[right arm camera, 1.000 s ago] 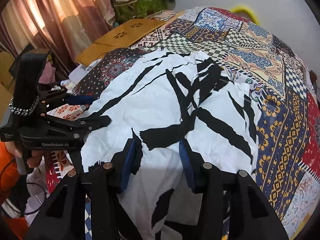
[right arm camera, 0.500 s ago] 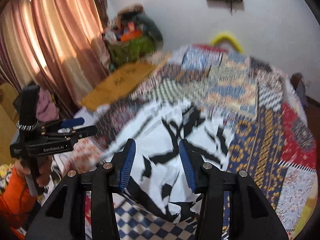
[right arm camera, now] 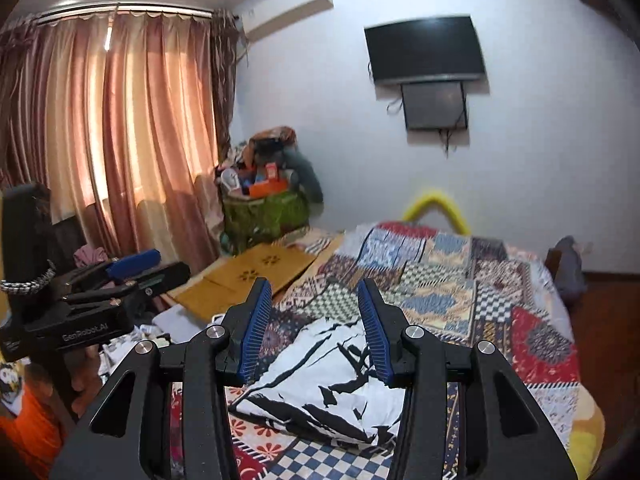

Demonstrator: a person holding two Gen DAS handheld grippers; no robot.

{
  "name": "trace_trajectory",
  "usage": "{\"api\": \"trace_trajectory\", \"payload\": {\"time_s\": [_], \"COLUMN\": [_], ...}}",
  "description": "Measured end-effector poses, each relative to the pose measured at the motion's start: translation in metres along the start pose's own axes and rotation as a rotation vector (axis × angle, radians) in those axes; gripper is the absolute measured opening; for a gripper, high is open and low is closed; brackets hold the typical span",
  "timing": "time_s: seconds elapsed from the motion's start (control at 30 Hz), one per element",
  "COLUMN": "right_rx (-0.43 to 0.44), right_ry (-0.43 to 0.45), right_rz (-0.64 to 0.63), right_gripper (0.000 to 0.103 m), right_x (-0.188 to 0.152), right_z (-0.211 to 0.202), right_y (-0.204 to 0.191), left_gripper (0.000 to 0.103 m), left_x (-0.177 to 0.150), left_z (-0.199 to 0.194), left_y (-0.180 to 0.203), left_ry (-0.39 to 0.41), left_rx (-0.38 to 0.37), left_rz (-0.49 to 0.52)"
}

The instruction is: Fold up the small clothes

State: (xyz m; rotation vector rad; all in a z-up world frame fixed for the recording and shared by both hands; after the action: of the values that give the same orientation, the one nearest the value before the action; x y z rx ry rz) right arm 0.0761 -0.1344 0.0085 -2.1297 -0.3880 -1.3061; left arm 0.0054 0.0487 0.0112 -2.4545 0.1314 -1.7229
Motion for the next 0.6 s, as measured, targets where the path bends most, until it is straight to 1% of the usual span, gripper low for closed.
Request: {"api": "trace_trajectory", "payload": {"time_s": [0.03,0.07,0.1,0.17,0.23,0.3,0.4,0.53,0.6], "right_rx": [-0.006,-0.013,-0.021,-0.05,-0.078,-0.104,-0.122,-0.135,-0.135], "right_ry": [0.011,0.018,0.023,0.038,0.052,0.063,0.073,0.087,0.087], "right_rz": [0.002,0.007,0.014,0.022,0.011,-0.004,-0.012,-0.005,-0.006], "right_gripper": [0.042,0.042,0.046,0.055,0.072,0.081,0.089,0.1,0.1], "right_x": [-0.002,-0.004,-0.007,-0.011,-0.014,-0.016,-0.017,-0.017,-0.019], "right_z": [-0.003,-0.005,-0.005,-0.005,-0.008,-0.009,-0.013,-0.017,-0.02], "right_y": [-0.002,-0.003,-0.002,-0.001,-0.002,-0.004,-0.005,-0.004,-0.004], "left_gripper": [0.071,0.076,0.081,0.085,0.09,0.099,0.102,0.103,0.103], "left_x": [0.001,0.001,0.0,-0.002,-0.004,-0.007,-0.01,-0.011,-0.012], "left_z": [-0.006,-0.011,-0.015,-0.019,-0.02,-0.02,-0.021,-0.02,-0.021], "left_y": [0.002,0.003,0.004,0.007,0.009,0.011,0.013,0.013,0.013], "left_ry": [0.014,0.024,0.03,0.032,0.029,0.024,0.021,0.021,0.022], "left_rx": [0.006,0.008,0.008,0.013,0.023,0.03,0.04,0.035,0.037], "left_rz": [0.0,-0.002,-0.008,-0.01,-0.004,0.002,0.012,0.0,0.001]}}
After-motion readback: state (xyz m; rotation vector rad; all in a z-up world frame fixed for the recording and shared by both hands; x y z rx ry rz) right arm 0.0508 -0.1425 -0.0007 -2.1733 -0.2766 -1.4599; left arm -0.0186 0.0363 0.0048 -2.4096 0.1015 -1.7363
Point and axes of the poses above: each gripper's, at about its wrist camera, not at the fingertips, and z roughly the way its jaws point, y to its right, x to its top, the point moved 2 cm from there along z, roughly the way its jaws point, and after that the axes turned 13 degrees about z, right-handed, at the moved point
